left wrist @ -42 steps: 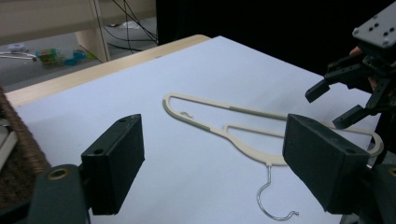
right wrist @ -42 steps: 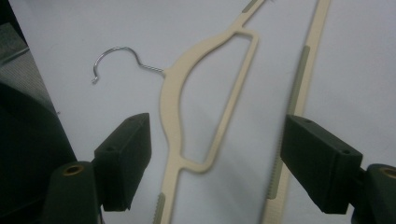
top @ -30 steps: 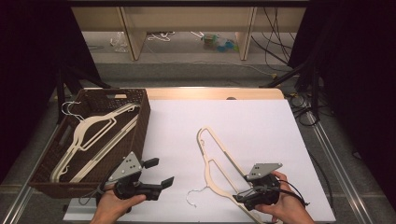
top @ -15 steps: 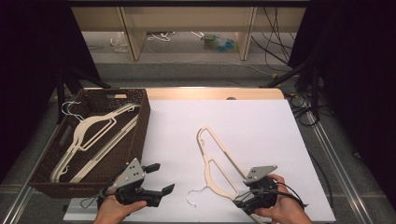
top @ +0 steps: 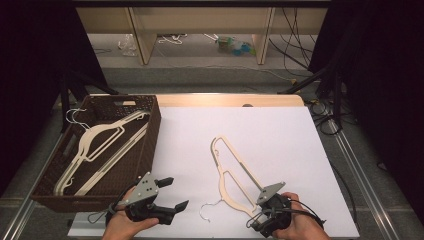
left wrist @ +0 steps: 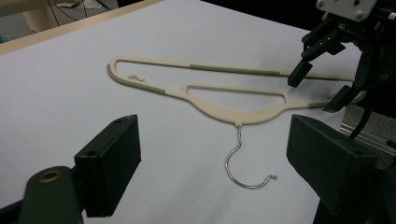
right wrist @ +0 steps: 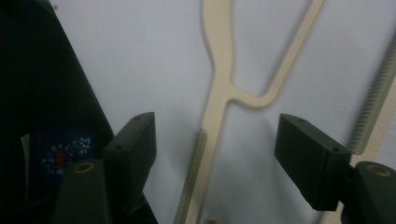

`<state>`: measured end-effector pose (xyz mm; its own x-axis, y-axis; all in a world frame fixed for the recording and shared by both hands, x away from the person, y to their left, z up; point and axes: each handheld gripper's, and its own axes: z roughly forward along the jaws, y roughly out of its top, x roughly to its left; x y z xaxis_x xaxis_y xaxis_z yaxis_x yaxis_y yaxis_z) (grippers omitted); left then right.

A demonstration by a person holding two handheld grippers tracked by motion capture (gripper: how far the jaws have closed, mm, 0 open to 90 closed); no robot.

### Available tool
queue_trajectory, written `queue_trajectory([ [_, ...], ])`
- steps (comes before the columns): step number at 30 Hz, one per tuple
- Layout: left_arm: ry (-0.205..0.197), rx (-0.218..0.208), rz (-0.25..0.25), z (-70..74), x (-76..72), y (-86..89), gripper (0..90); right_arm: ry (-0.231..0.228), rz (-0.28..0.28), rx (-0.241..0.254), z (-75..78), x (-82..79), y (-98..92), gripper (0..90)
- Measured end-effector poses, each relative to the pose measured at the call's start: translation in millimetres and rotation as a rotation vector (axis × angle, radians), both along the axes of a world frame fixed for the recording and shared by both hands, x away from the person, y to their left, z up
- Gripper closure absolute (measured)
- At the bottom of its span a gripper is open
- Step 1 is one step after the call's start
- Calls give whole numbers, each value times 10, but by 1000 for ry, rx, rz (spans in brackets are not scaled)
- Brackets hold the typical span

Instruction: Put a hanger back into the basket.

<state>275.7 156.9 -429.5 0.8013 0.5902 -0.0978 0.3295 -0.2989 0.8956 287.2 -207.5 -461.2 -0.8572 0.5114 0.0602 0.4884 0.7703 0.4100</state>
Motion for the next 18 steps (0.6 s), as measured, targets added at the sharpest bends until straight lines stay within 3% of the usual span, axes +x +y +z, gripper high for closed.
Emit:
queue_trajectory([
  [3, 1, -5, -6, -4, 5, 0, 179, 10, 23, -29, -20, -7, 26, 377],
  [7, 0, 9, -10, -5, 7, 1, 180, -4, 35, -74, -5, 0, 53, 454],
  [11, 12, 0, -17, -24, 8, -14, 183, -23, 46, -124, -2, -17, 102, 475],
  [18, 13, 1, -20, -26, 5, -12, 186, 10, 49, -158, 14, -13, 129, 537],
])
